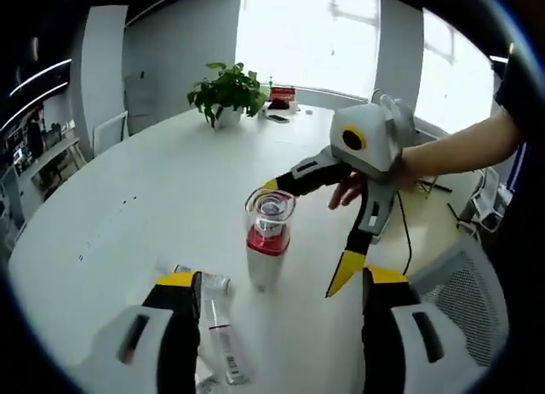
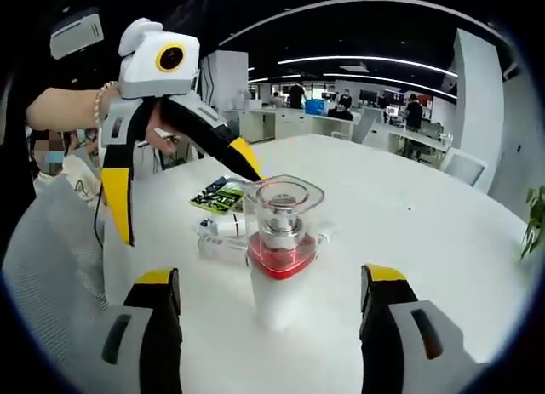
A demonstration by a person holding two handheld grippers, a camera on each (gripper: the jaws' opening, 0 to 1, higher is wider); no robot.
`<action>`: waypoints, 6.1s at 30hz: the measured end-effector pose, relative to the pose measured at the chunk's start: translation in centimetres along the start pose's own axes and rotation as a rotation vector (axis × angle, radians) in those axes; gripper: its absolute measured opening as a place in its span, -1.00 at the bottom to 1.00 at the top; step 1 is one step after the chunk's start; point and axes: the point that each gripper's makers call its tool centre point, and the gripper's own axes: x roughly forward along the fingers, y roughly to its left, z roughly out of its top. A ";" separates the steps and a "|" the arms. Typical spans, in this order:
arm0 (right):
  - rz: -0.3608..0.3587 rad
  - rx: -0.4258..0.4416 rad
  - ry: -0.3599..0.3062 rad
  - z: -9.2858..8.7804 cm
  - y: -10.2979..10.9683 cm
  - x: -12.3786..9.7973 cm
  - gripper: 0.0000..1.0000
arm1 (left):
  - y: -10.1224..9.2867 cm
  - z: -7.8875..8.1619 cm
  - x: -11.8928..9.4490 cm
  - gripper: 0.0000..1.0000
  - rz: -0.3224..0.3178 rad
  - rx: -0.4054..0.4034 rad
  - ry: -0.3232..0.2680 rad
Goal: Arrange the skincare products in the storage area until every visible bottle or jar stands upright without overlapping.
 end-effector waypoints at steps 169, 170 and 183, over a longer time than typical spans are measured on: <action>-0.281 0.289 -0.028 -1.9 8.1 -4.7 0.89 | 16.9 -11.3 4.2 0.21 0.384 -0.355 0.430; -0.283 0.291 -0.029 -1.9 8.0 -4.7 0.89 | 17.7 -11.6 4.4 0.20 0.392 -0.360 0.440; -0.287 0.306 -0.033 -2.0 7.9 -4.8 0.86 | 17.6 -12.3 5.2 0.00 0.405 -0.347 0.518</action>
